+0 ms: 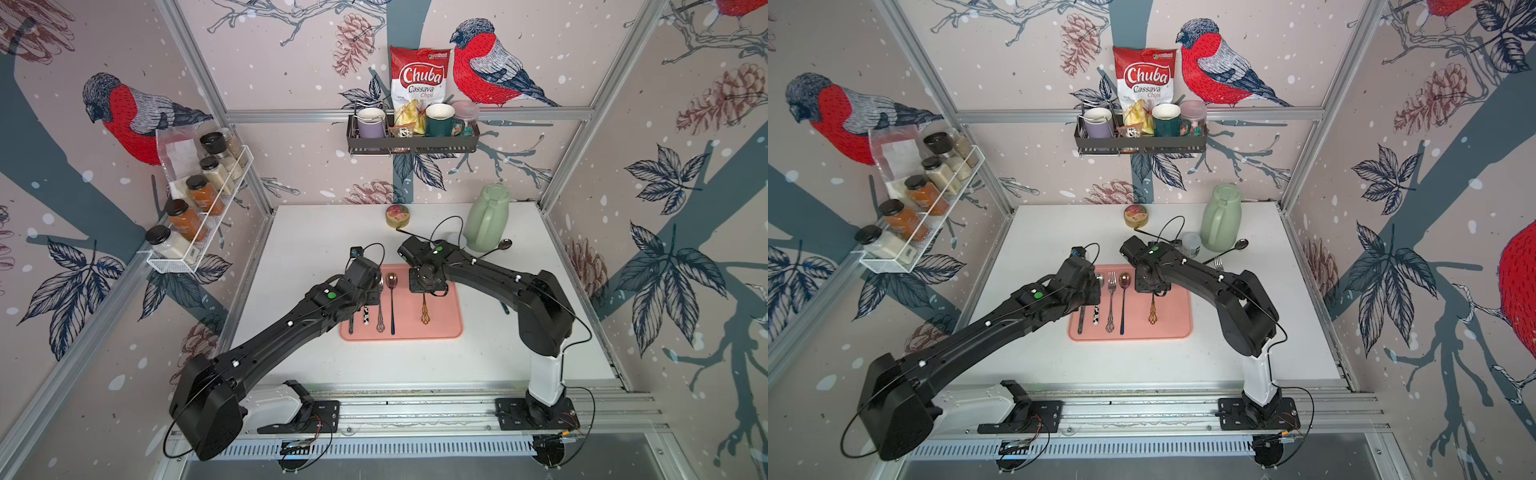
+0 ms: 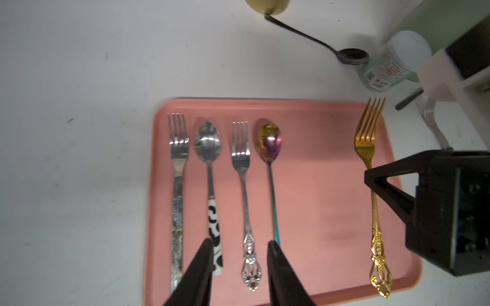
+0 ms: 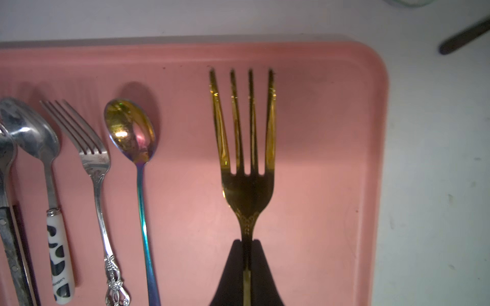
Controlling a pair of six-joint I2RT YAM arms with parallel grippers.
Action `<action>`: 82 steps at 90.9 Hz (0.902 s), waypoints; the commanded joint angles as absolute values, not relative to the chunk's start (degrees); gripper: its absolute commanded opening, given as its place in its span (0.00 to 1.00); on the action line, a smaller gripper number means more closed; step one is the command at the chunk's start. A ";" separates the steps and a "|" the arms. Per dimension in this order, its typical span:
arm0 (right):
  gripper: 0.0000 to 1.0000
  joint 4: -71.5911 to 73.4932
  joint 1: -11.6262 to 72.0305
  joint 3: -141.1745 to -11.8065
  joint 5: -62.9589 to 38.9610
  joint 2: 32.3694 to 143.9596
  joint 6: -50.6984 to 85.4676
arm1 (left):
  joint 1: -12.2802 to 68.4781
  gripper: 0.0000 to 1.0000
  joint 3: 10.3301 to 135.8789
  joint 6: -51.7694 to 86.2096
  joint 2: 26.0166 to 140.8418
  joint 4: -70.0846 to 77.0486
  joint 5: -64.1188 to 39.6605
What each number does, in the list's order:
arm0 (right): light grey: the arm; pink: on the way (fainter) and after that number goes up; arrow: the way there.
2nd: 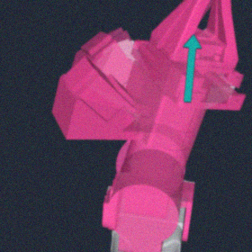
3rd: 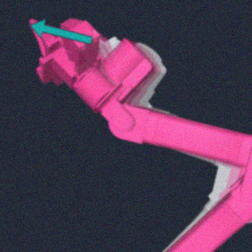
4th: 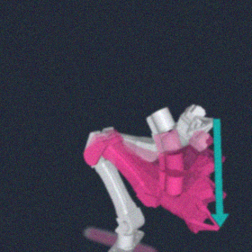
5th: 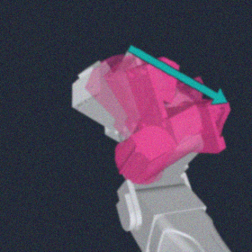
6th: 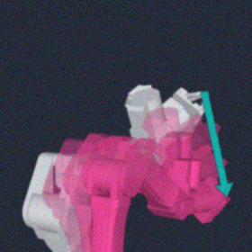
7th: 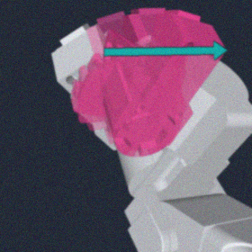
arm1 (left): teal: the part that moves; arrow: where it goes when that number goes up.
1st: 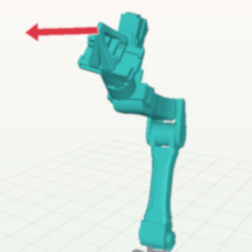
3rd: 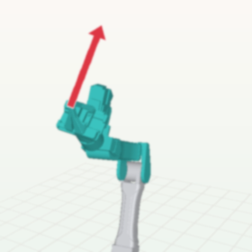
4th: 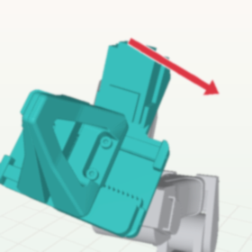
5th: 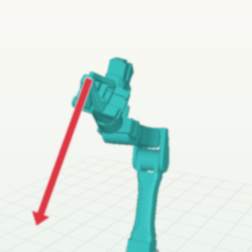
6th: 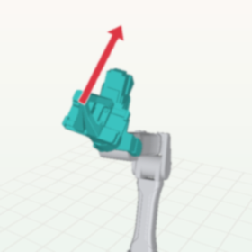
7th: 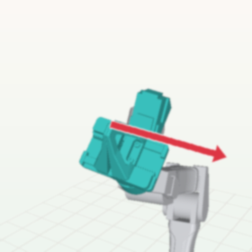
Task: Set the spoon and fork side by side
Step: Place the fork on the tray.
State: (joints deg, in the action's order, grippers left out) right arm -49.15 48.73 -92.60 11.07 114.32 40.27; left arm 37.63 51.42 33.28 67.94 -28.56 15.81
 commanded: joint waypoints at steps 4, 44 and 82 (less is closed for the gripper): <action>0.07 -52.94 49.63 -98.33 8.56 120.19 37.60 | 34.76 0.36 48.10 33.73 61.81 -30.67 17.55; 0.13 -49.68 51.98 -102.38 5.19 127.73 41.99 | 32.43 0.37 47.63 32.01 56.69 -33.58 17.55; 0.17 -51.84 52.30 -101.81 8.66 126.83 44.76 | 32.43 0.37 46.98 32.00 56.51 -32.77 16.47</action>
State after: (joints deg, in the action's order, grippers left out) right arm -49.60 52.18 -101.97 5.85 128.35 43.86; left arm 32.69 47.31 32.60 56.69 -33.17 16.64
